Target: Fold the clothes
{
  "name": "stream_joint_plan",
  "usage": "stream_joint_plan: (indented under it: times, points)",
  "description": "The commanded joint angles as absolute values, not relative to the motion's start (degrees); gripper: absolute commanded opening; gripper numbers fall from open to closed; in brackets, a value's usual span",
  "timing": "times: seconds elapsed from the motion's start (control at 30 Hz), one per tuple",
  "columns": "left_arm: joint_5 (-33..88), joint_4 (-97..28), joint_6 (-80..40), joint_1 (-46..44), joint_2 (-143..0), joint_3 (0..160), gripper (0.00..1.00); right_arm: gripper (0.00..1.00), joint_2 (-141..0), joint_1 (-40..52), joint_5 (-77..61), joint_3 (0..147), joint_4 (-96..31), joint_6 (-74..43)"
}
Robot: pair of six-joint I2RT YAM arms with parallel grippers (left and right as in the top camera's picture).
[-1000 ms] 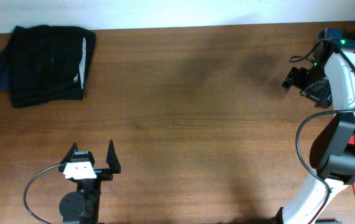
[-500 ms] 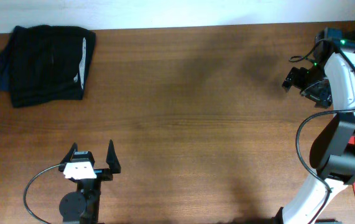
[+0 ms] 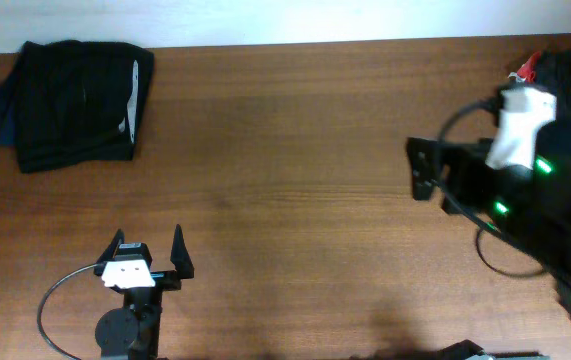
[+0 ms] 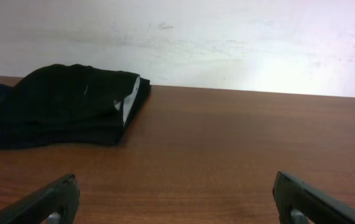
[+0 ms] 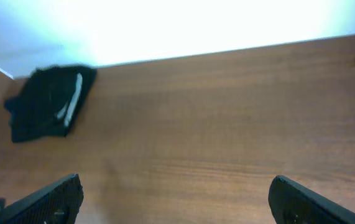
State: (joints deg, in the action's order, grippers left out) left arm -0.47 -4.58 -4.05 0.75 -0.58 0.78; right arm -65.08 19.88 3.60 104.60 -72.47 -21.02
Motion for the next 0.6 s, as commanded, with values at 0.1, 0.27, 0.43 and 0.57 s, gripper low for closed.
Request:
stream_joint_plan:
  times: [0.1, 0.27, 0.43, 0.57]
  points:
    - [-0.67, -4.80, -3.36, 0.54, -0.30, 0.51, 0.99, 0.99, -54.48, 7.90, 0.86, 97.54, -75.20, -21.52]
    - [-0.67, -4.80, -3.36, 0.54, -0.30, 0.51, 0.99, 0.99, -31.59, 4.03, -7.94, 57.06, -48.05, -21.30]
    - [-0.67, -4.80, -3.36, 0.54, -0.30, 0.51, 0.99, 0.99, -11.18, 4.01, -15.77, 21.17, -18.70, -21.32]
    - [-0.67, -4.80, -3.36, 0.54, -0.30, 0.51, 0.99, 0.99, -2.22, 4.10, -15.90, 7.22, -7.14, -21.32]
